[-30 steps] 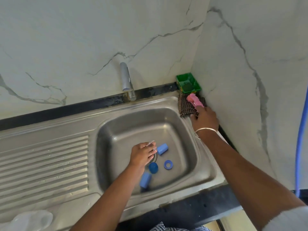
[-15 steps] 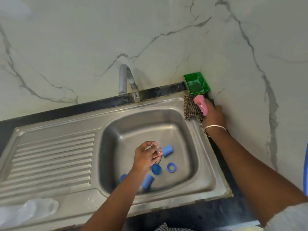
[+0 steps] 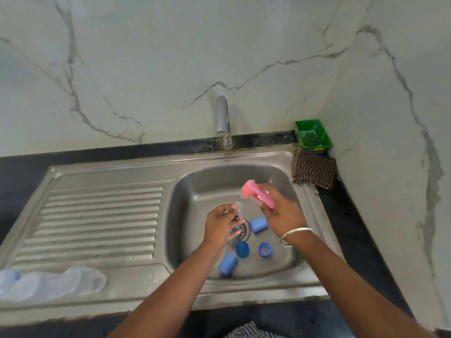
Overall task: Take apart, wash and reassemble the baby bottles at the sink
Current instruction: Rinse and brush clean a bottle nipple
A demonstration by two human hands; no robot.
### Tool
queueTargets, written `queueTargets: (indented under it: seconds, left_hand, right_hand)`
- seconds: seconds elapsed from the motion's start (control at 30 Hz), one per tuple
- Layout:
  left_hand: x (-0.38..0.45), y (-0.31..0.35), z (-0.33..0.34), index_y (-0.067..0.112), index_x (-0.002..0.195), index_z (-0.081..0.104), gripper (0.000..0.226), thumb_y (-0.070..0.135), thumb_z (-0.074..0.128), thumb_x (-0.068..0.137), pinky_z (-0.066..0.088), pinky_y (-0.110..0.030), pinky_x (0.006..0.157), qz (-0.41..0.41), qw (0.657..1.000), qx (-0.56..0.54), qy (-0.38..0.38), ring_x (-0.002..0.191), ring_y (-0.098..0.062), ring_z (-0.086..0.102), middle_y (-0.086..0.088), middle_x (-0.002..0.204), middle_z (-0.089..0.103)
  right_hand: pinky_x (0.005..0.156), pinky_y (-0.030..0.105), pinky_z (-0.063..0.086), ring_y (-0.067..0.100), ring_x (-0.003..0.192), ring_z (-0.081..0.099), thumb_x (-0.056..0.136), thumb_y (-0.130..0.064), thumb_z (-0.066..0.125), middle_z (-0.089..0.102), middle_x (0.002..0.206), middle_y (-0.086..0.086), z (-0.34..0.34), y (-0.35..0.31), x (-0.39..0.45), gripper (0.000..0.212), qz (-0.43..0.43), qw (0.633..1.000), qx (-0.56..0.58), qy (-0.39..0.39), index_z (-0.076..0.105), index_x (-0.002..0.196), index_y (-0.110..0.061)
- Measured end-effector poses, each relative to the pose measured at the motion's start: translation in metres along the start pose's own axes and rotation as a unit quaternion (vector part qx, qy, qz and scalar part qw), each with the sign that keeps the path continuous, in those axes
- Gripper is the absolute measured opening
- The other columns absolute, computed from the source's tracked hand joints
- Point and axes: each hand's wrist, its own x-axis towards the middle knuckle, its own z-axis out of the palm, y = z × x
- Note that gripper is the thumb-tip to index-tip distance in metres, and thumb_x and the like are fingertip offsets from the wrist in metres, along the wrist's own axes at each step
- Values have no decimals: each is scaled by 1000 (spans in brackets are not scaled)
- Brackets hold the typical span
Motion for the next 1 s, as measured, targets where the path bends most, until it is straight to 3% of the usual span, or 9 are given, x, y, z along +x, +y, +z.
queueTargets:
  seconds: [0.07,0.17,0.3,0.43,0.57,0.73,0.83,0.9,1.0]
  left_hand:
    - [-3,2,-6,9,100,68,17,25,65,96,56,-48,89,4,1000,0,-12,85,-21,72,-10,89,71]
    - [-9,1,-19,11,95,70,14,22,64,97,57,-39,86,21,1000,-18,-10,85,-19,74,-13,91,74]
    - [-12,0,-31,5,89,70,15,12,61,98,58,-23,64,38,997,-65,27,72,-20,72,-11,77,73]
    - [-12,10,-37,4,79,66,25,-8,52,96,54,-25,54,3,982,-177,62,52,-15,61,-9,62,66]
    - [-16,25,-49,4,86,66,19,-2,53,98,54,-26,48,-24,968,-242,57,53,-18,67,-10,66,70]
    - [-16,21,-60,7,95,65,14,7,52,101,57,-35,68,-48,980,-192,-2,78,-19,70,-10,85,73]
    - [-18,13,-58,13,99,67,11,11,56,100,56,-41,70,-57,986,-154,-31,91,-15,65,0,92,73]
    - [-21,13,-55,11,104,68,12,12,56,100,56,-42,70,-56,986,-150,-43,94,-14,62,0,98,72]
    - [-22,20,-52,8,100,67,12,10,55,100,56,-37,68,-69,979,-187,-32,82,-15,64,-3,82,70]
  right_hand:
    - [95,17,46,-8,107,60,97,-21,55,58,122,-35,15,-12,-9,52,-47,998,31,-37,42,134,-55]
    - [104,26,45,2,119,58,97,-14,54,57,133,-23,38,-22,-13,60,-64,997,24,-40,40,140,-53]
    - [101,23,46,1,116,59,98,-25,55,61,131,-15,57,-42,-24,48,-63,998,12,-20,45,140,-47]
    - [95,27,50,6,109,63,98,-23,52,66,124,-10,72,-54,-35,47,-85,996,2,-23,47,139,-46]
    - [81,20,49,1,87,59,90,-19,51,62,95,-15,64,-56,-48,61,-132,990,-31,-45,42,133,-62]
    - [91,32,53,10,105,64,90,-15,54,68,114,-9,53,-46,-43,57,-113,993,-25,21,49,134,-51]
    - [99,26,49,2,114,60,94,-12,59,63,124,-24,48,-57,-34,46,-119,991,18,65,58,132,-37]
    - [102,28,47,0,118,58,95,-15,57,61,128,-23,49,-65,-29,41,-131,990,34,48,59,132,-33]
    - [106,30,45,-1,124,54,95,-14,52,59,133,-20,56,-71,-30,43,-122,991,61,-2,58,134,-32]
